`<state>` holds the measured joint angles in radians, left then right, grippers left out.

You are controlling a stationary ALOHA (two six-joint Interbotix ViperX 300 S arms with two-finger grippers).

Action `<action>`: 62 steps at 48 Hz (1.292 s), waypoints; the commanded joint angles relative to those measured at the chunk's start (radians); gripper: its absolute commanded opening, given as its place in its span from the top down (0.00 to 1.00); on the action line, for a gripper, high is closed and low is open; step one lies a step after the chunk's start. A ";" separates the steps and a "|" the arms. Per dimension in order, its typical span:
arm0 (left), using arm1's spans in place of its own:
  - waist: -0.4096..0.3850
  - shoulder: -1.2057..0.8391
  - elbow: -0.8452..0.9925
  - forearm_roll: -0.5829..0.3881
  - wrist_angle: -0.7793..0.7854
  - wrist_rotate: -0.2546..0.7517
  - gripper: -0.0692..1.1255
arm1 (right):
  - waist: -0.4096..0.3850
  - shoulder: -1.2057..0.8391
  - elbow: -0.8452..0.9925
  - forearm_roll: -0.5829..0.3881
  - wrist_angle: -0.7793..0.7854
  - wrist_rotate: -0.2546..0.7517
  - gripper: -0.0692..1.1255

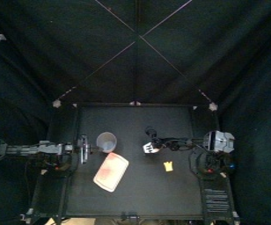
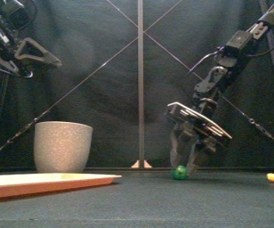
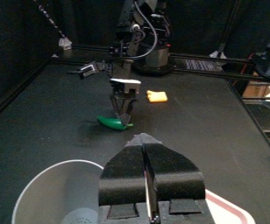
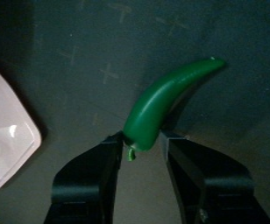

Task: Pick the green pepper then place it on the pink plate
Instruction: Place green pepper on the pink plate

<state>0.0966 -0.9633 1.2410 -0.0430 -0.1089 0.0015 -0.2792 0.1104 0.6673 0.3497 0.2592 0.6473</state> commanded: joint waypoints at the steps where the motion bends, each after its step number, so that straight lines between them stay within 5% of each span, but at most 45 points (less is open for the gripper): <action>1: -0.002 0.005 -0.012 -0.002 -0.009 0.000 0.86 | 0.003 -0.017 -0.029 -0.023 -0.003 0.000 0.34; 15: -0.002 0.006 -0.008 -0.002 -0.009 -0.003 0.86 | 0.071 -0.031 -0.097 -0.071 -0.003 -0.002 0.34; 37: 0.008 0.006 -0.003 -0.006 -0.009 -0.002 0.86 | 0.299 0.058 -0.337 -0.110 -0.034 -0.003 0.34; 62: 0.008 0.005 0.006 -0.003 -0.005 0.003 0.86 | 0.350 0.348 -0.692 -0.169 0.015 -0.009 0.34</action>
<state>0.1028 -0.9633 1.2594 -0.0460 -0.1089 0.0031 0.0690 0.4663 0.0337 0.1933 0.2608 0.6412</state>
